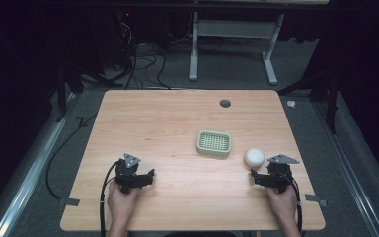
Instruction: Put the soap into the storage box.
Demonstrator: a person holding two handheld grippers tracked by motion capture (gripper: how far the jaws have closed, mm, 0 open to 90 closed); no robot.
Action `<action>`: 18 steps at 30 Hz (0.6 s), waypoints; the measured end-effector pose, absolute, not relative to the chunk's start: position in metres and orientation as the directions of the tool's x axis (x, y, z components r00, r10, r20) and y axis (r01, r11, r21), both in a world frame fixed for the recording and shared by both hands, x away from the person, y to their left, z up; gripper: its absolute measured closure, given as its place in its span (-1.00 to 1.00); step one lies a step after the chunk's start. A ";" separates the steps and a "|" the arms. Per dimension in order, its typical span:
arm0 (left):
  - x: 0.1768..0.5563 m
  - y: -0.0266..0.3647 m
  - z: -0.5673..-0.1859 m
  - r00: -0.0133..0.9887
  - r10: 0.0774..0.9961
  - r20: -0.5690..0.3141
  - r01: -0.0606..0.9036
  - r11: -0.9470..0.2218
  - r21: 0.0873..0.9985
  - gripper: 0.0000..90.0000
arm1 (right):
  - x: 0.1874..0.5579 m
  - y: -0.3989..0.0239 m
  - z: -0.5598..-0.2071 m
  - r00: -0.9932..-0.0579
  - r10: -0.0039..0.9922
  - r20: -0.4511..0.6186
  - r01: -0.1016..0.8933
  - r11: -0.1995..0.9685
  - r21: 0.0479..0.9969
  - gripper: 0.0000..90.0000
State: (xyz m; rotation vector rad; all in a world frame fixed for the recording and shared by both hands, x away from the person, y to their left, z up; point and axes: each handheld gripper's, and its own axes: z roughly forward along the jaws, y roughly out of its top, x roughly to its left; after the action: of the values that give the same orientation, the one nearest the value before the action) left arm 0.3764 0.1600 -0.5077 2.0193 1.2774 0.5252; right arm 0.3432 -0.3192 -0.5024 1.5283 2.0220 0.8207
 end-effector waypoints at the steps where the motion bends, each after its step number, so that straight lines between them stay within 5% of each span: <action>1: 0.376 0.160 -0.508 0.436 0.900 -0.022 0.625 -0.285 0.727 -0.66 | 0.343 -0.319 -0.502 -0.268 0.963 -0.016 0.680 0.201 0.706 -0.67; 18: 0.376 0.160 -0.508 0.436 0.900 -0.021 0.625 -0.285 0.727 -0.66 | 0.343 -0.319 -0.502 -0.263 0.965 -0.014 0.681 0.196 0.706 -0.66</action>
State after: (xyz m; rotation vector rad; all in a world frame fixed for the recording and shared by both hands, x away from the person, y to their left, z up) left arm 0.3764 0.1600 -0.5077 2.0188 1.2777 0.5251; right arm 0.3430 -0.3188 -0.5024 1.5327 2.0176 0.8208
